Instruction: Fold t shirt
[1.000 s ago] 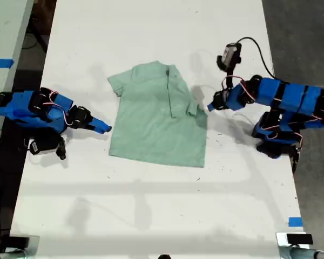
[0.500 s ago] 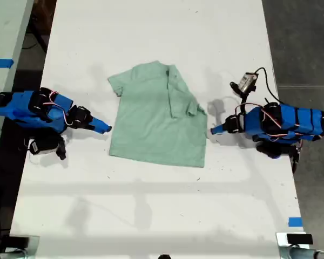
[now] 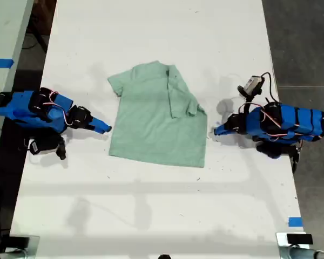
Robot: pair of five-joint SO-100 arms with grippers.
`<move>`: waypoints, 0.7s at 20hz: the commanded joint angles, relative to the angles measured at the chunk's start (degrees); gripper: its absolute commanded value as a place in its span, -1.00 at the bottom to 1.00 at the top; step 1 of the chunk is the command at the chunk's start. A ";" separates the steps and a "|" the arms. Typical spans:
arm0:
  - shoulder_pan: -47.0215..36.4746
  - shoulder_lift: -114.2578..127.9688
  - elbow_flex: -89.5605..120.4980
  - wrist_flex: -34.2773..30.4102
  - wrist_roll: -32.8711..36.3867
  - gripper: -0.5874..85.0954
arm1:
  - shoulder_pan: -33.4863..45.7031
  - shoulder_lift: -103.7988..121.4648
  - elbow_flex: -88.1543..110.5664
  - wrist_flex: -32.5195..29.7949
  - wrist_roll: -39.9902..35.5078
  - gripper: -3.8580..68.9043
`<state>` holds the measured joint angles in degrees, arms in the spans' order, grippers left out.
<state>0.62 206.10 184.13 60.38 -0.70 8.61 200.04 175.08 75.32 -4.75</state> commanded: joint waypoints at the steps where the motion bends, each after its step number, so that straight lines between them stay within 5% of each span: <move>1: -0.97 0.35 0.09 0.09 0.18 -0.69 | -0.09 0.79 3.16 0.00 0.18 -0.81; 14: -0.97 0.35 0.09 0.09 0.18 -0.69 | -0.09 0.79 3.16 0.09 0.70 -0.90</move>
<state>0.62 206.10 184.13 60.38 -0.70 8.61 200.04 175.08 75.32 -4.75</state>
